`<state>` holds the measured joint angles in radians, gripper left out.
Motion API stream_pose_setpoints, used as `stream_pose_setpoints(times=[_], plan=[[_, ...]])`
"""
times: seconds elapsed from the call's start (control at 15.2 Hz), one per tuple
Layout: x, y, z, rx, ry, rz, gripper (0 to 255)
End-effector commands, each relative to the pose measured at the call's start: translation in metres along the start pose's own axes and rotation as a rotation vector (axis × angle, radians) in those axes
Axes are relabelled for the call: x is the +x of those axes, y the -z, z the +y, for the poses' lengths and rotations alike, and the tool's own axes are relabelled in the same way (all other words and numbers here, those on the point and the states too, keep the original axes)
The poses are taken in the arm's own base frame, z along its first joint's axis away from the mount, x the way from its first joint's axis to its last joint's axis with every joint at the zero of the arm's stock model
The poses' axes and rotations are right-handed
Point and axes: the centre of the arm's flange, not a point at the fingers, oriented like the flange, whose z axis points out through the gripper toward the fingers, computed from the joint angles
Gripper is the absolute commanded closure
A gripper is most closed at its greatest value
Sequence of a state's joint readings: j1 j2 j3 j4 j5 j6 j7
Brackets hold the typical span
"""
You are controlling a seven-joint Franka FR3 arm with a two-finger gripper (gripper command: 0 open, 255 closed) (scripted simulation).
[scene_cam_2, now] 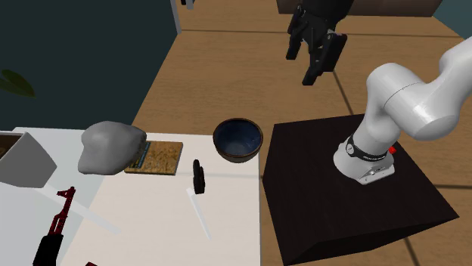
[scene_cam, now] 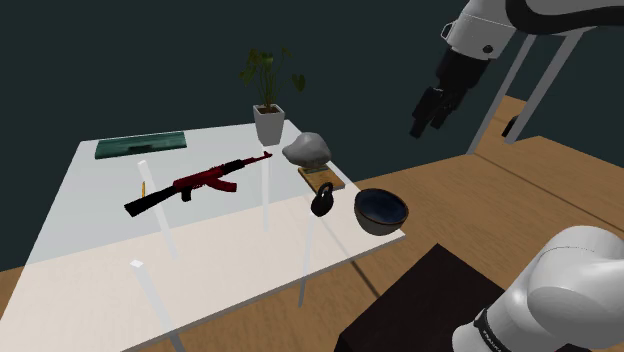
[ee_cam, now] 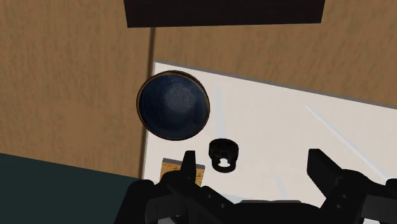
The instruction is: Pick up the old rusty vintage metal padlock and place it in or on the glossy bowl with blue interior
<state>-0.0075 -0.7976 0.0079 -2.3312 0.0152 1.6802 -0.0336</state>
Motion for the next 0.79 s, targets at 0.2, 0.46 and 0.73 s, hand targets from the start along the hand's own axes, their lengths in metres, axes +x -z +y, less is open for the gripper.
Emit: stream_pose_setpoints(times=[0.2, 0.46, 0.73], plan=[[0.024, -0.032, -0.004, -0.007, -0.027, -0.008, 0], [0.055, -0.076, -0.009, -0.015, -0.063, -0.018, 0], [0.087, -0.12, -0.011, -0.024, -0.099, -0.028, 0]])
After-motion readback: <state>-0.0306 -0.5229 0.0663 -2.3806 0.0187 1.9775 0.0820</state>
